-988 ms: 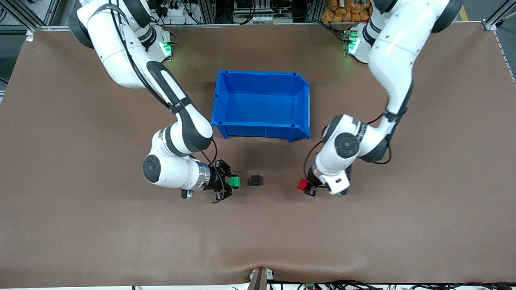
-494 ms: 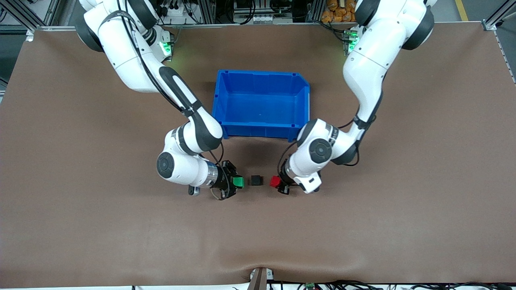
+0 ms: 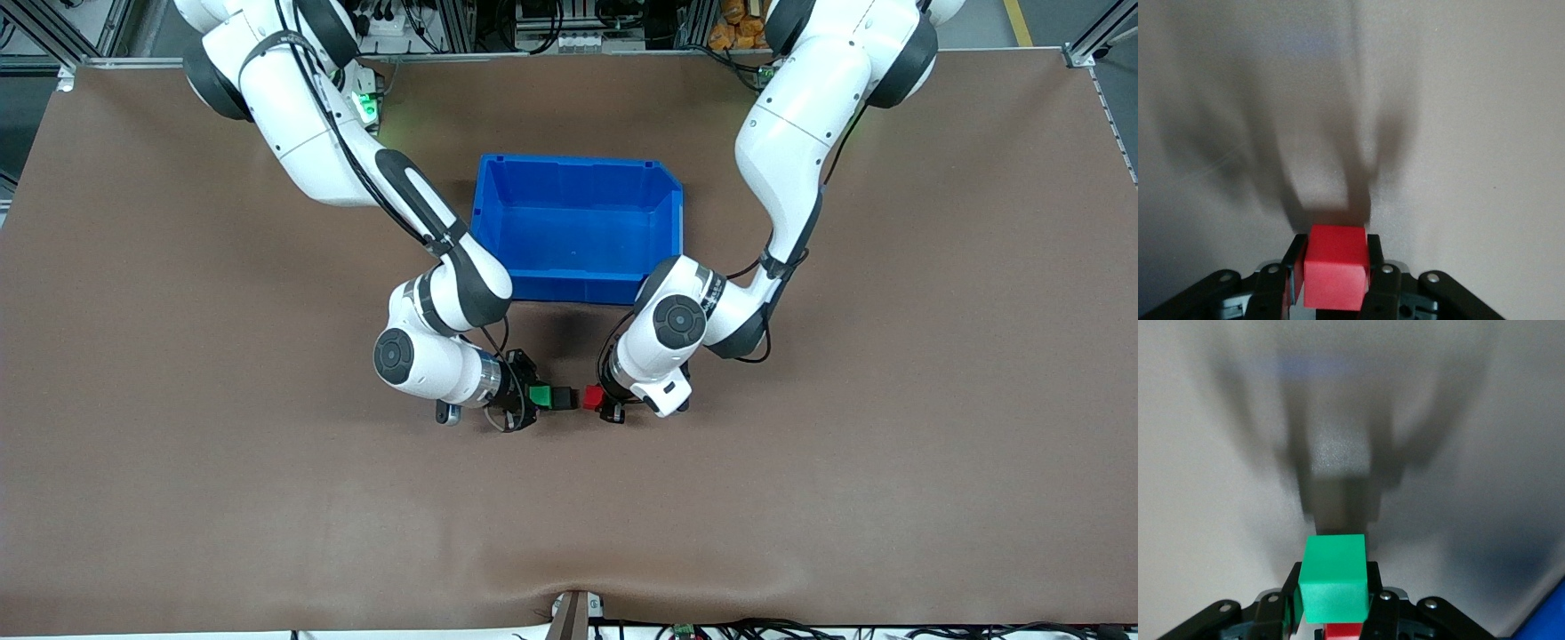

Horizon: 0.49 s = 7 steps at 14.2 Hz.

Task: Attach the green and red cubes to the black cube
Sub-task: 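Press the green and red cubes against the black cube's sides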

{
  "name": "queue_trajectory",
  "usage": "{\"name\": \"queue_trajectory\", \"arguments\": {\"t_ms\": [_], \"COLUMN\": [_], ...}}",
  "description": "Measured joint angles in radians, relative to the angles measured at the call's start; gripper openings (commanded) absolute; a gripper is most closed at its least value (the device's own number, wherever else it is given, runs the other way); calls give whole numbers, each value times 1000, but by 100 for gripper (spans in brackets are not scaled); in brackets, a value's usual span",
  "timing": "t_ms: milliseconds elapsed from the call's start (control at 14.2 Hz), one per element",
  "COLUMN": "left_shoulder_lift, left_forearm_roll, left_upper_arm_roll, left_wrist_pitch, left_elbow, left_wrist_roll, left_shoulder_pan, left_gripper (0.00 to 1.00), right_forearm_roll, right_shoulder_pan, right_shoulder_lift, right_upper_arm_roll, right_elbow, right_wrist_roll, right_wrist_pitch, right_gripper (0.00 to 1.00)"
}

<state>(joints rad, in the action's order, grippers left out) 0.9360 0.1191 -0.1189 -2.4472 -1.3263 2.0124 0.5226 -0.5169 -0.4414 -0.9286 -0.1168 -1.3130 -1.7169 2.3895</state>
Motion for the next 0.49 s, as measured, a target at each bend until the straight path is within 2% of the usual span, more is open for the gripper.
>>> {"name": "queue_trajectory", "arguments": {"t_ms": [494], "left_shoulder_lift": [2], "left_forearm_roll": [0], "left_upper_arm_roll": [4], "left_wrist_pitch": [3], "left_elbow": [6], "left_wrist_roll": [25], "left_shoulder_pan": [7], "left_gripper": [0], "right_forearm_roll": [0], "right_shoulder_pan": [-15], "right_shoulder_lift": [-19], "right_upper_arm_roll": [1], "right_elbow": [-13], "right_wrist_roll": [0], "right_wrist_pitch": [17], "right_gripper": [0]}}
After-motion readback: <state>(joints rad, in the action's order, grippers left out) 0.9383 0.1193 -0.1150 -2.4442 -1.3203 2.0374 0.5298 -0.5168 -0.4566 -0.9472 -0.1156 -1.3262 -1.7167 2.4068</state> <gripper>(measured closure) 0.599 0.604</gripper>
